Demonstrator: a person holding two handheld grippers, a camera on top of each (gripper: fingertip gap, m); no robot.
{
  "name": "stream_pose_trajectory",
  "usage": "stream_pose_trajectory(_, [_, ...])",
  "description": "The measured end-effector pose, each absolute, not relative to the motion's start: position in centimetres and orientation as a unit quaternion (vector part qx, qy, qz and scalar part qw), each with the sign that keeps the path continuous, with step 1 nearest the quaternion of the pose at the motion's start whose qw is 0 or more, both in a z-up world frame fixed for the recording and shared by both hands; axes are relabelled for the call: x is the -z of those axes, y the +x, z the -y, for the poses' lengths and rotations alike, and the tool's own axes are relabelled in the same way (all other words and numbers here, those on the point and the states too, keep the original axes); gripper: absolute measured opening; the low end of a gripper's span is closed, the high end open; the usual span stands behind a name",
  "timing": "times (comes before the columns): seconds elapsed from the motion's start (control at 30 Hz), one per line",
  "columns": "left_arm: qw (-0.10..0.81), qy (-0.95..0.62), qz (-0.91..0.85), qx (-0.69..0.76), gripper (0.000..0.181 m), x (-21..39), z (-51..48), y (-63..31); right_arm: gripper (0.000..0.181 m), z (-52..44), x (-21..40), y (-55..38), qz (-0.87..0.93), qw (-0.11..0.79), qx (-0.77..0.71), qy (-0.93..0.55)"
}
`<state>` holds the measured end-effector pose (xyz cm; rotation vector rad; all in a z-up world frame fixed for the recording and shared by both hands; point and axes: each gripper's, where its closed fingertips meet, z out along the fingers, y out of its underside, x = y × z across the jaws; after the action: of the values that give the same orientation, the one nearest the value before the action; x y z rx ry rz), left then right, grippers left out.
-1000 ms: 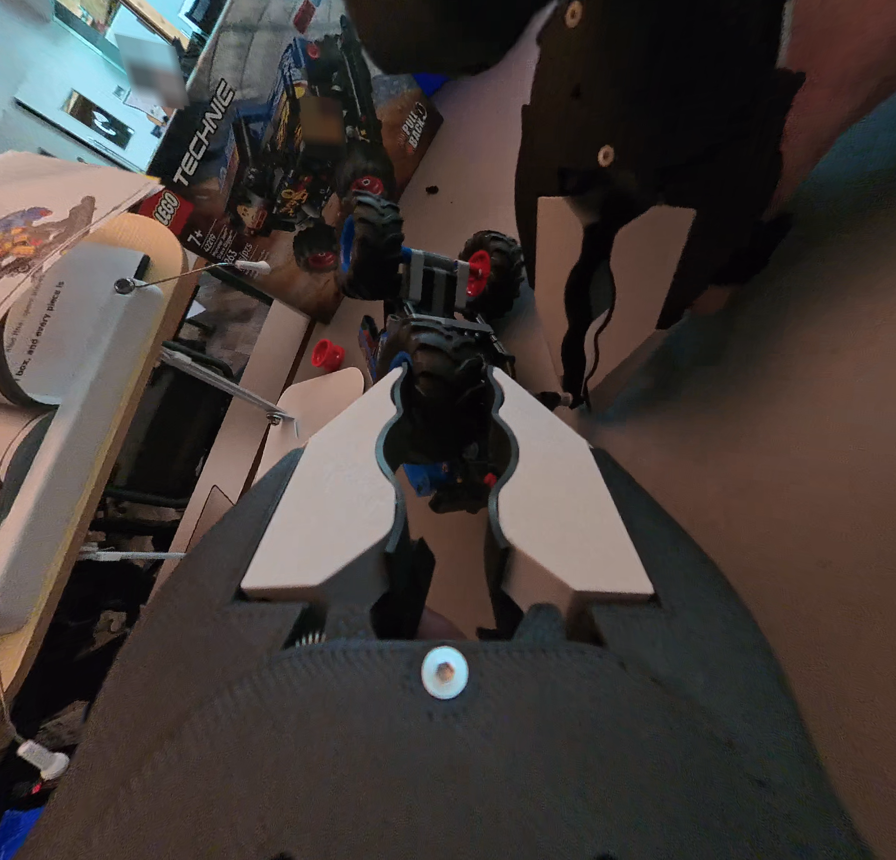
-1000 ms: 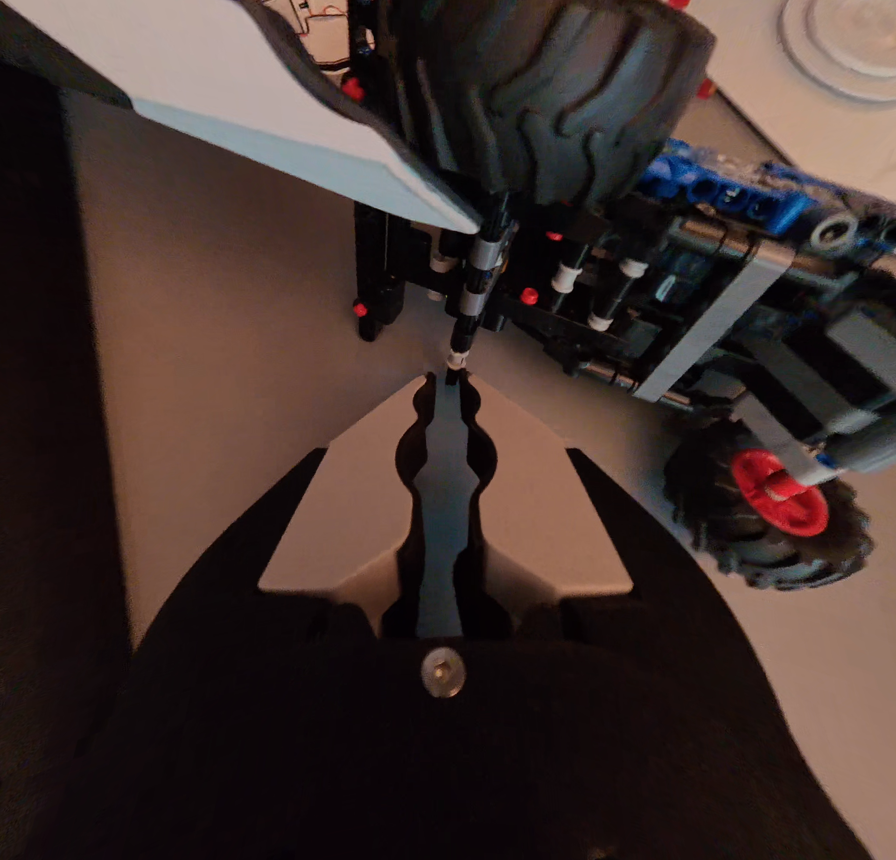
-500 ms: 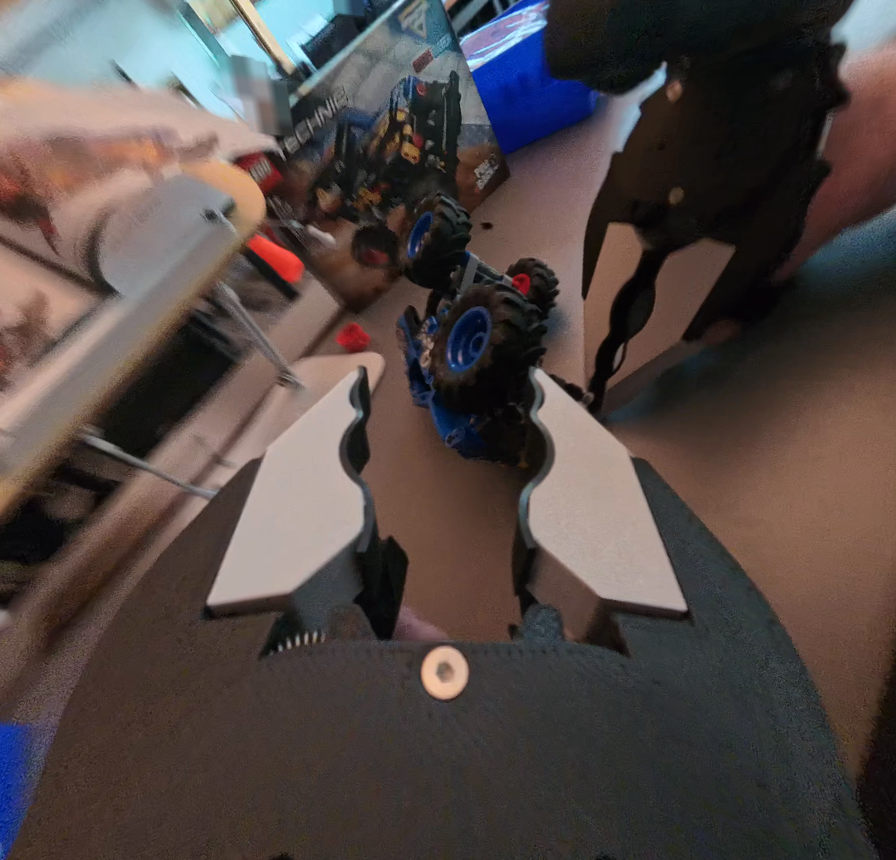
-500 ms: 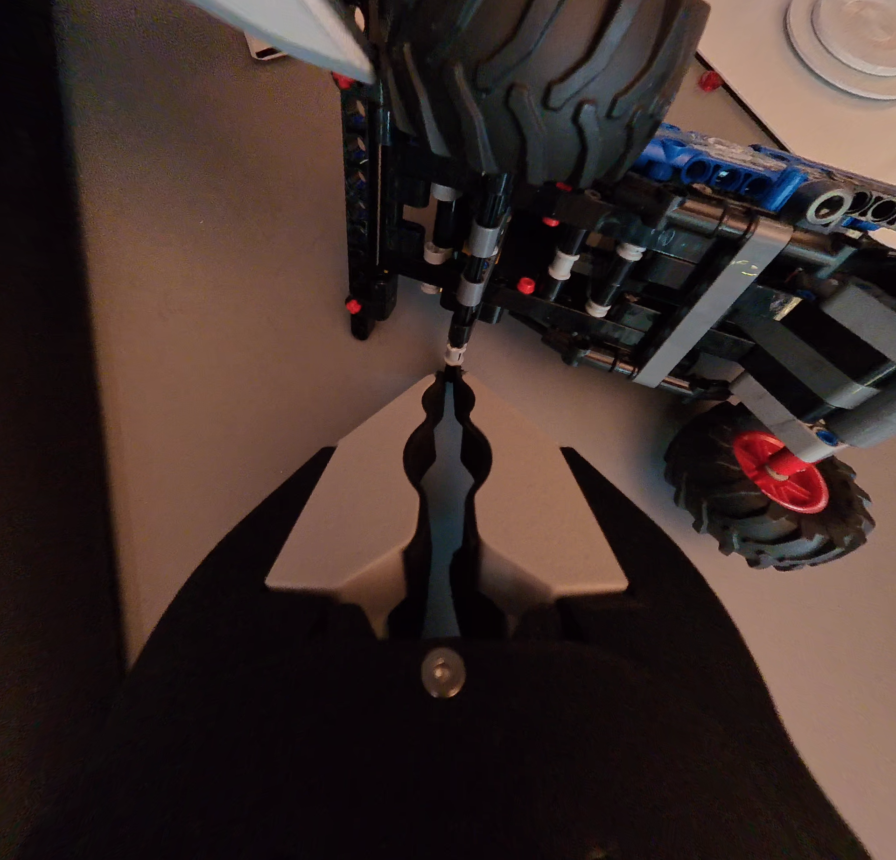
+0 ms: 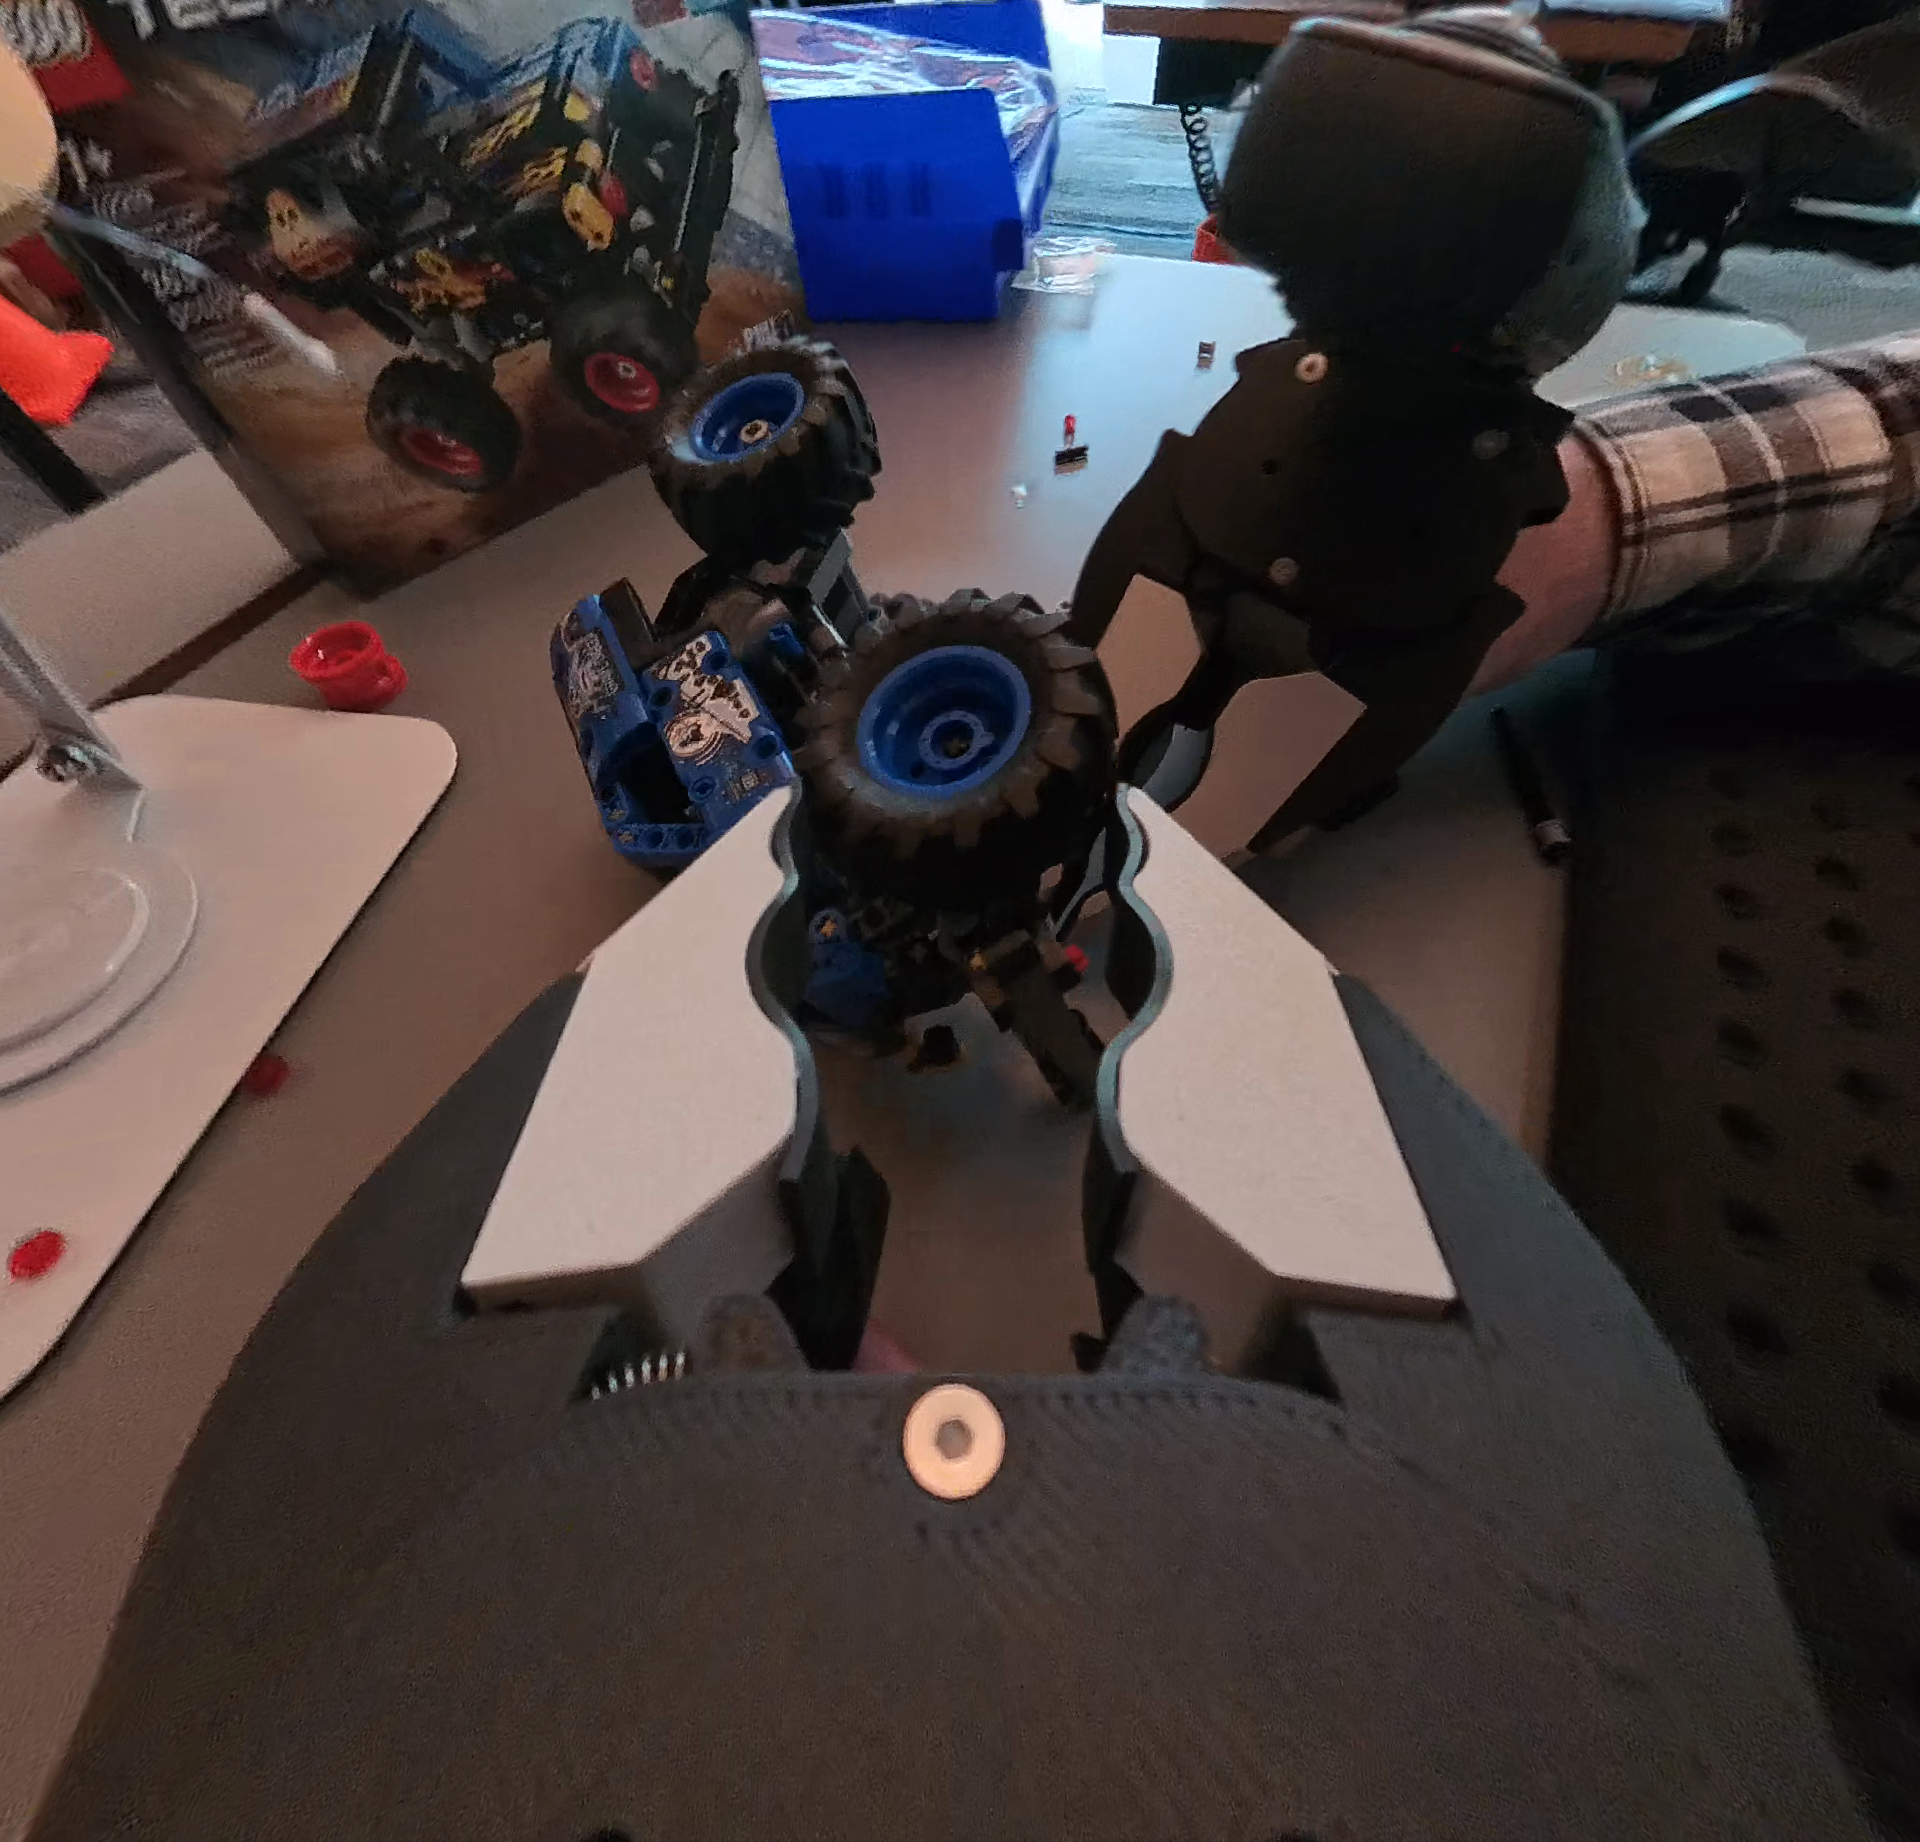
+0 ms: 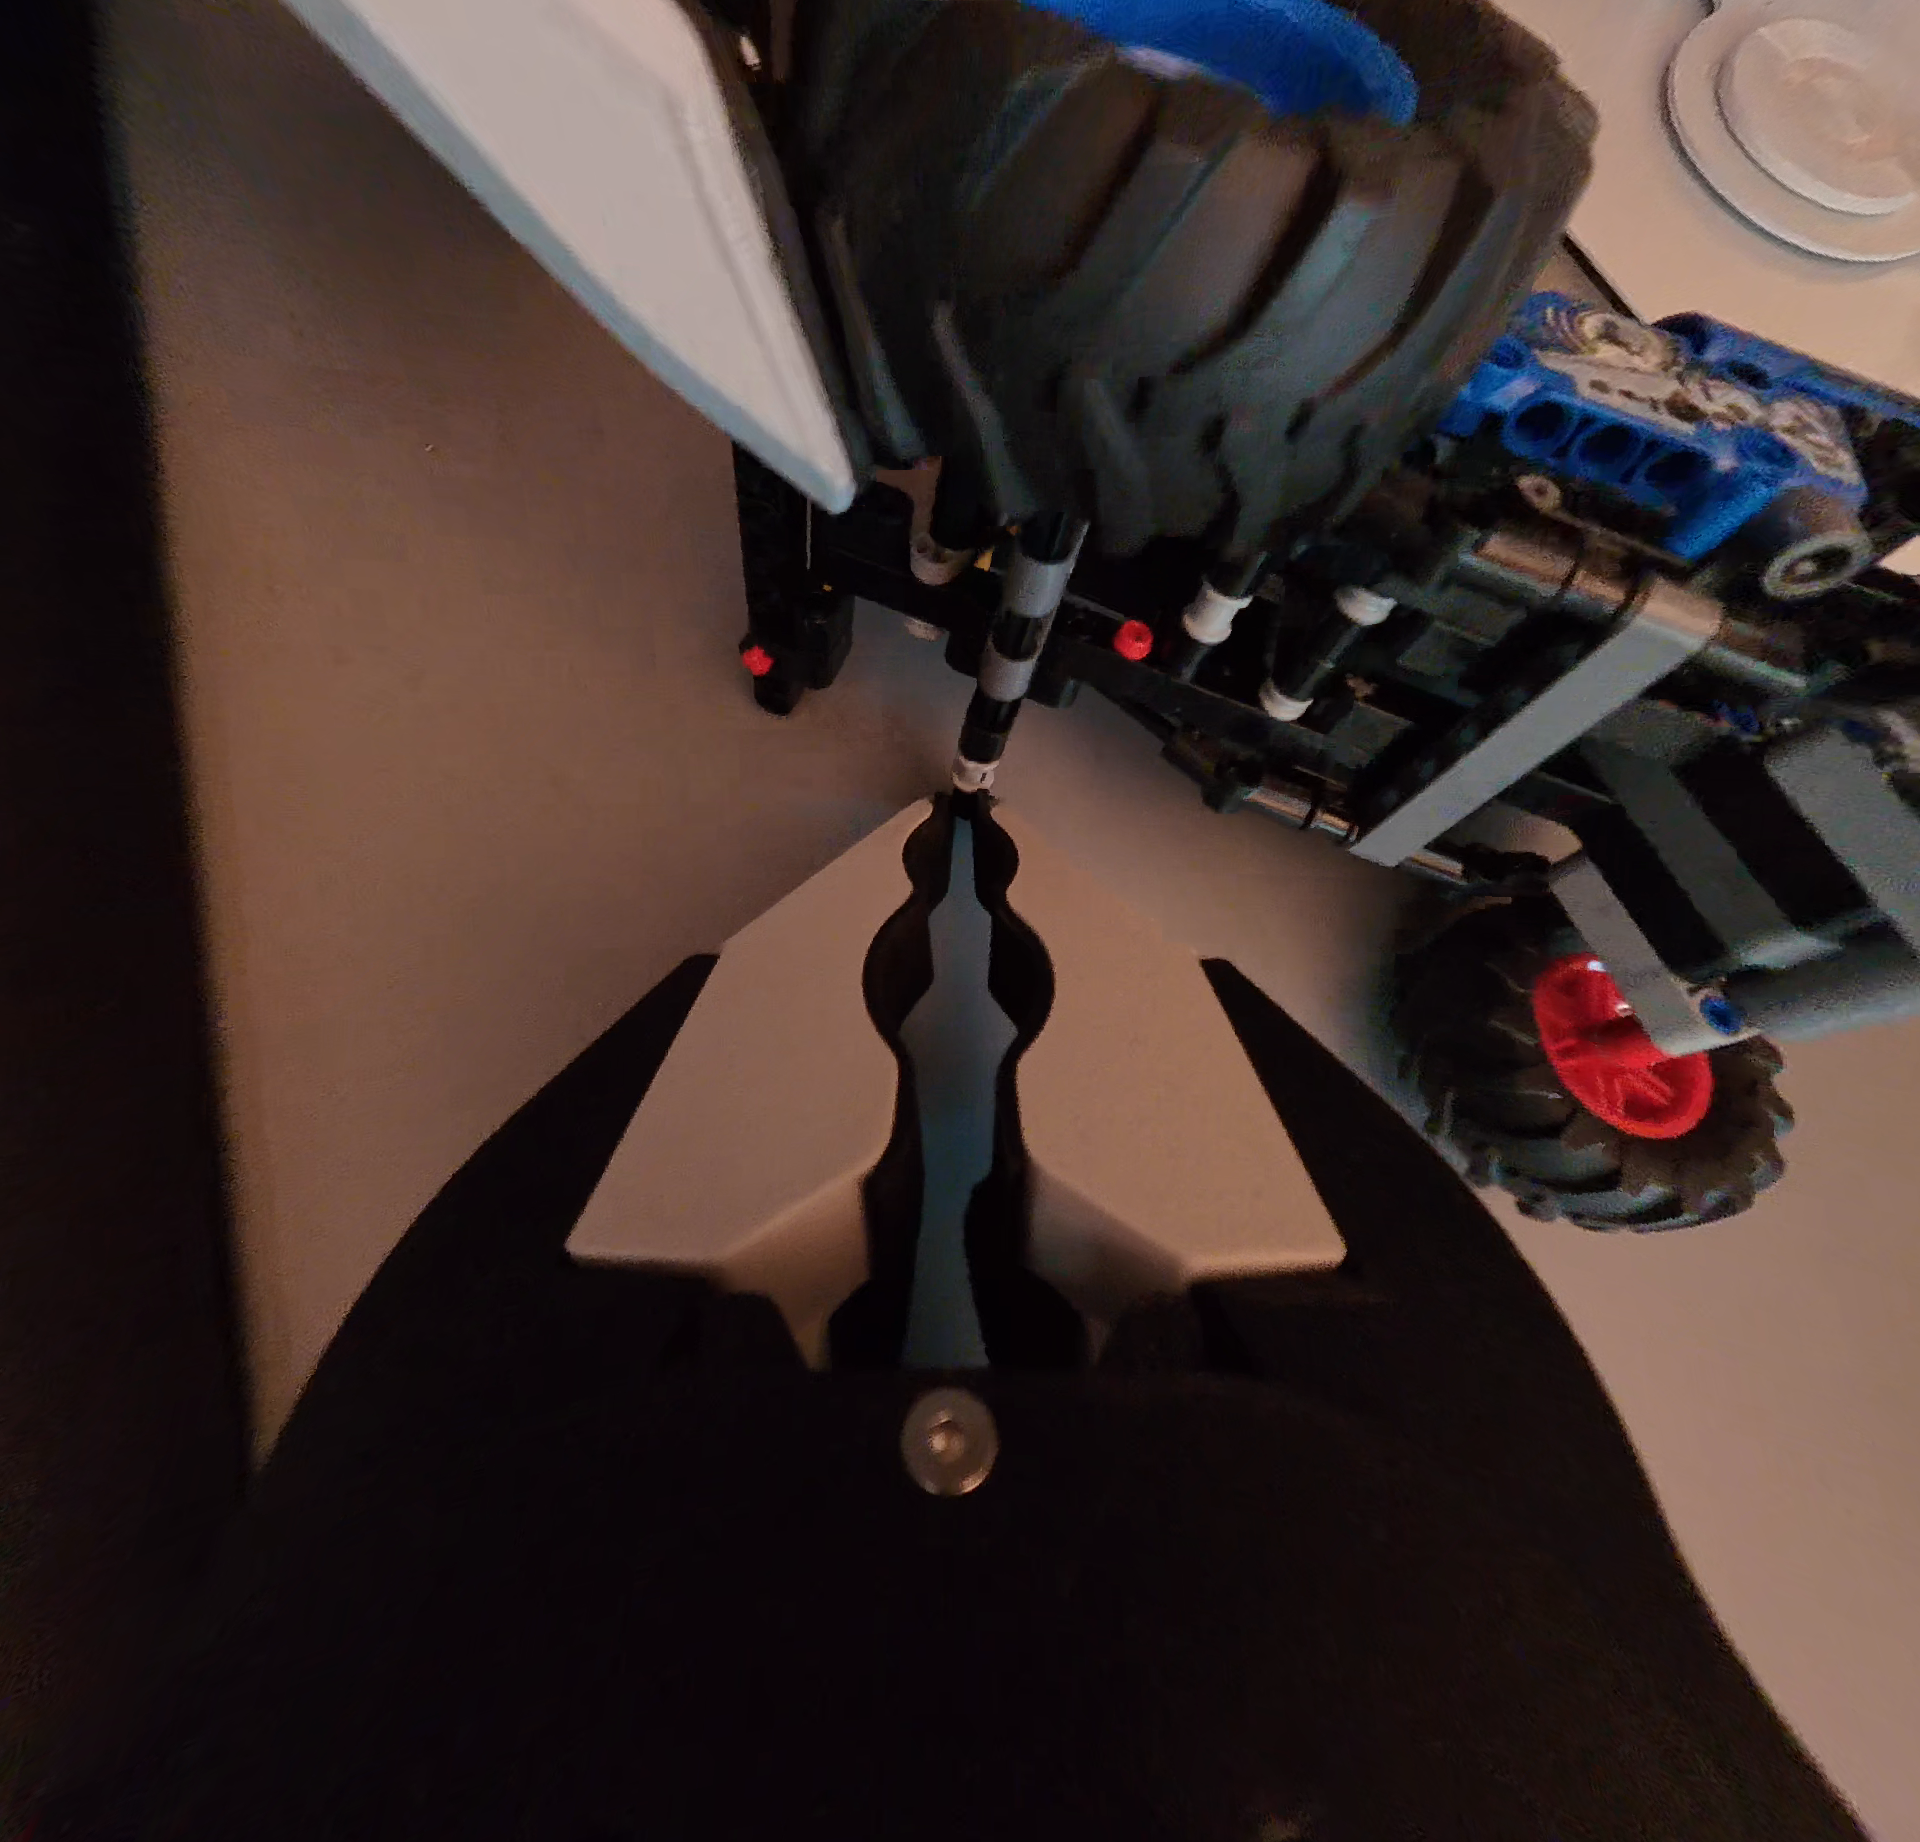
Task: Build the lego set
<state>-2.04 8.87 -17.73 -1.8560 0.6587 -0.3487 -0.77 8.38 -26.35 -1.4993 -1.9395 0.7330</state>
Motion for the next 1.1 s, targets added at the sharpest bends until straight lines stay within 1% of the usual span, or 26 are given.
stream_pose_trajectory(0.17, [0.542, -0.764, -0.338, 0.091, 0.055, 17.6, -8.7, 0.1, 0.002, -8.4, 26.3, 0.0, 0.722, 0.286, -0.272, -0.568])
stream_pose_trajectory(0.3, [0.543, -0.759, -0.349, 0.083, 0.055, 17.9, -8.7, 0.5, 0.022, -9.0, 26.0, 1.5, 0.712, 0.289, -0.26, -0.584])
stream_pose_trajectory(0.43, [0.548, -0.757, -0.346, 0.092, 0.056, 17.9, -8.7, 0.6, 0.026, -10.2, 23.7, 4.6, 0.673, 0.306, -0.286, -0.609])
stream_pose_trajectory(0.57, [0.551, -0.755, -0.344, 0.095, 0.056, 18.0, -8.7, 0.8, 0.02, -14.6, 20.6, 10.2, 0.613, 0.353, -0.271, -0.653])
stream_pose_trajectory(0.67, [0.551, -0.754, -0.345, 0.093, 0.056, 18.0, -8.7, 1.0, 0.014, -17.3, 19.8, 13.6, 0.597, 0.363, -0.239, -0.675])
stream_pose_trajectory(0.83, [0.551, -0.747, -0.36, 0.089, 0.056, 18.2, -8.7, 2.1, 0.007, -18.3, 22.3, 11.9, 0.648, 0.324, -0.203, -0.659])
stream_pose_trajectory(0.93, [0.554, -0.746, -0.36, 0.083, 0.056, 18.2, -8.7, 2.1, 0.01, -19.8, 24.6, 10.9, 0.671, 0.291, -0.178, -0.658])
stream_pose_trajectory(1.1, [0.557, -0.745, -0.355, 0.089, 0.056, 18.2, -8.7, 2.0, 0.01, -20.3, 26.1, 10.2, 0.683, 0.251, -0.203, -0.655])
